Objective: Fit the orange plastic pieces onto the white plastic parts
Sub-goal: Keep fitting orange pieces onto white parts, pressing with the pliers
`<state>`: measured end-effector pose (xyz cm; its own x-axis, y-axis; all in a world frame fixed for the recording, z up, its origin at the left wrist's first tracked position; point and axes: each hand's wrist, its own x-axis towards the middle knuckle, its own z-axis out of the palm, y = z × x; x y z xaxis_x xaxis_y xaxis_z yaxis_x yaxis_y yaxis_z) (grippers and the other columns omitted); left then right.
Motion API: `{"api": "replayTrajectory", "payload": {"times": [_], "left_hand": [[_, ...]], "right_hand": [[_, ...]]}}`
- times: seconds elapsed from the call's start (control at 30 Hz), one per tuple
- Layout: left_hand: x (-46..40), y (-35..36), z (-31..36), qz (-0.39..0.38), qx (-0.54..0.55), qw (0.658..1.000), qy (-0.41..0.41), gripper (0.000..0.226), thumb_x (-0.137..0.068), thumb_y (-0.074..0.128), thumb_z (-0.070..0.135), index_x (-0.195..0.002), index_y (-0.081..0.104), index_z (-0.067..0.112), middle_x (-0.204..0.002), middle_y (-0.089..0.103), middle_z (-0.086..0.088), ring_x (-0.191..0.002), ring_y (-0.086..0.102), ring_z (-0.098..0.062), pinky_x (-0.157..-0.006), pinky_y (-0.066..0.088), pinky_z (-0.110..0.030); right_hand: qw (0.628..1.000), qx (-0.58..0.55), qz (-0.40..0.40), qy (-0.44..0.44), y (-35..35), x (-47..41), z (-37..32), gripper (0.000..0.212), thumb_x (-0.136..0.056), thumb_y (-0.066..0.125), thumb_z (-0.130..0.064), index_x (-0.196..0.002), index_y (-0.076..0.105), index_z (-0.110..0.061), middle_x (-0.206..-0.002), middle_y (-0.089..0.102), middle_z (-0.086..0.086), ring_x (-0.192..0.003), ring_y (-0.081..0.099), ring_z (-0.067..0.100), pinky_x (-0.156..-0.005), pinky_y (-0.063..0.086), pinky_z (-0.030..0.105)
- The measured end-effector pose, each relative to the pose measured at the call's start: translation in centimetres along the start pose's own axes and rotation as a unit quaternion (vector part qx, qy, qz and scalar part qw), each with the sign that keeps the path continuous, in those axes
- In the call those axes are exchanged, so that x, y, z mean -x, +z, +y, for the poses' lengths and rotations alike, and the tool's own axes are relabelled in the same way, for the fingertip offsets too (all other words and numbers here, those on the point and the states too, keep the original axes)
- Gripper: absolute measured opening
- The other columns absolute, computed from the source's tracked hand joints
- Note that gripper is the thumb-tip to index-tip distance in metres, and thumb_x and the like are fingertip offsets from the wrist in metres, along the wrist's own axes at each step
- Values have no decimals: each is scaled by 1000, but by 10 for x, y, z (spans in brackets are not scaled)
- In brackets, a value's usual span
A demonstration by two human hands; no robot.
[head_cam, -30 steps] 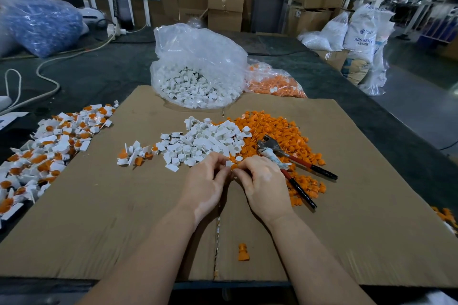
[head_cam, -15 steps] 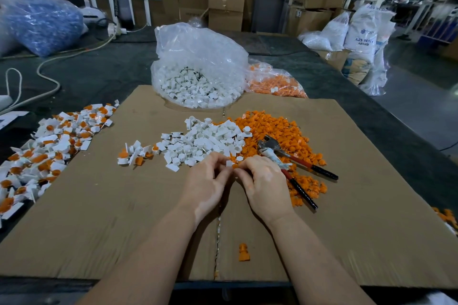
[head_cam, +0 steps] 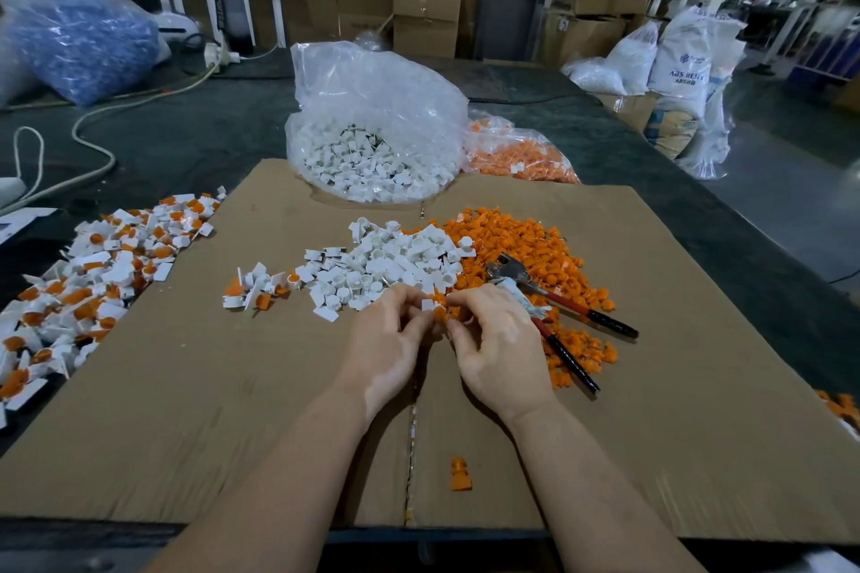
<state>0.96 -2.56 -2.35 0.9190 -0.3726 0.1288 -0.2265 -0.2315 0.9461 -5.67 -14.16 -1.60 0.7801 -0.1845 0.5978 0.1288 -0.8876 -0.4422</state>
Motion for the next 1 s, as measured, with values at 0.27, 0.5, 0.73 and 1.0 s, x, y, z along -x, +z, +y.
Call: {"api": "replayTrajectory", "payload": {"times": [0.27, 0.5, 0.73, 1.0], "left_hand": [[1, -2, 2, -4, -4, 1000, 5, 5, -90, 57, 10, -89, 59, 15, -76, 69, -6, -62, 59, 4, -57, 40, -5], [2, -3, 5, -7, -15, 1000, 11, 7, -90, 56, 9, -87, 58, 16, -73, 67, -4, -57, 56, 9, -56, 38, -3], [1, -3, 5, 5, -36, 999, 11, 5, -89, 60, 15, -92, 59, 12, -69, 62, 0, -63, 53, -7, -54, 37, -9], [2, -2, 5, 6, -25, 1000, 11, 5, -88, 60, 14, -93, 59, 11, -67, 61, 3, -58, 52, 1, -54, 37, -7]], "right_hand": [[1000, -8, -8, -24, -2, 0, -1, 22, -79, 69, -4, -100, 70, -10, -84, 61, 3, -82, 56, 20, -77, 46, 28], [1000, -5, -9, -25, -2, -1, 0, 20, -80, 69, -6, -99, 70, -10, -85, 62, 4, -83, 57, 21, -77, 48, 30], [1000, -4, -16, -20, -2, 0, 0, 18, -81, 68, -7, -99, 70, -10, -87, 62, 5, -85, 57, 22, -77, 49, 33], [1000, -4, -18, -21, -2, -1, -1, 17, -81, 68, -8, -98, 70, -9, -88, 63, 5, -84, 57, 23, -77, 49, 35]]}}
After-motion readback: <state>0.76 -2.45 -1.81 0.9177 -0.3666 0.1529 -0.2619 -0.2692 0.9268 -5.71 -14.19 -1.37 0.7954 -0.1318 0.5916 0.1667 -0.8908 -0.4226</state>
